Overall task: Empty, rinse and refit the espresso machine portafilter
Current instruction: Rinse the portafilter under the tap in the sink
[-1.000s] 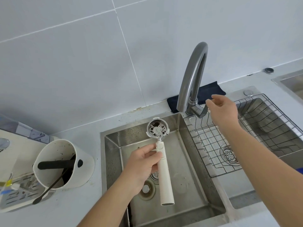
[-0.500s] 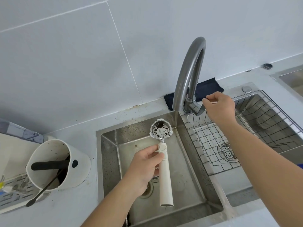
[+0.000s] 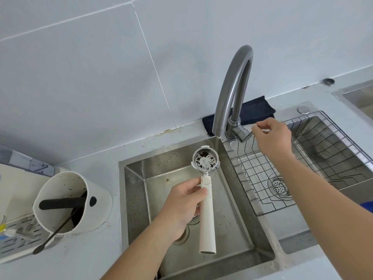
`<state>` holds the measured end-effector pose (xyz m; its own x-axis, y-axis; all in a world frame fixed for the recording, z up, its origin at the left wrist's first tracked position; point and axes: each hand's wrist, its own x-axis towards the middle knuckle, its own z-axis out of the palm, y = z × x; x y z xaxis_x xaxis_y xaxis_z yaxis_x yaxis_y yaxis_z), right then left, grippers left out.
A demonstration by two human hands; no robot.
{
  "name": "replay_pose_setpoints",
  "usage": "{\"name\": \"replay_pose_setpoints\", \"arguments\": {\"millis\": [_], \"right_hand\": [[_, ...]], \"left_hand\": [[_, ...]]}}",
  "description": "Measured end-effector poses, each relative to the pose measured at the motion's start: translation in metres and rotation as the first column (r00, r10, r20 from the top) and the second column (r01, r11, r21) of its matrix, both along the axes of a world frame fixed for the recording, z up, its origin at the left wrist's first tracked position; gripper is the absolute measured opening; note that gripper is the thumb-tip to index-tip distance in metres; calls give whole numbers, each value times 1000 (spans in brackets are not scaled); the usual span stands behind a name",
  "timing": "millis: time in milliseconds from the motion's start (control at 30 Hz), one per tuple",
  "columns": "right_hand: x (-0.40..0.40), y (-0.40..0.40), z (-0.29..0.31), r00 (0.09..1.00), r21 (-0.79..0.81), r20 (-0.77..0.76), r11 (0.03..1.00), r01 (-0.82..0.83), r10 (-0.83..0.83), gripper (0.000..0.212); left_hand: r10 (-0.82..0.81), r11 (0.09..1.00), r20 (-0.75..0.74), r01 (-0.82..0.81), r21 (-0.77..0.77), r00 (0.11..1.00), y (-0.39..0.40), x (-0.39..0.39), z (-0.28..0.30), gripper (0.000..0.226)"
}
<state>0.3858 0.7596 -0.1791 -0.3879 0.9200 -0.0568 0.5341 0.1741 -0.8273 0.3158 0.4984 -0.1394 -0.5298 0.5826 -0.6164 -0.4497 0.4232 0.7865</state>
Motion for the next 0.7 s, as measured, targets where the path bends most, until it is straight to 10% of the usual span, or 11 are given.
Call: {"name": "replay_pose_setpoints", "arguments": {"millis": [700], "right_hand": [[1,-1,-1,1000,-14,-12,1000,17,-17,14]], "left_hand": [[117,990,233,-131,45,965,24,-5,-1,17]]}}
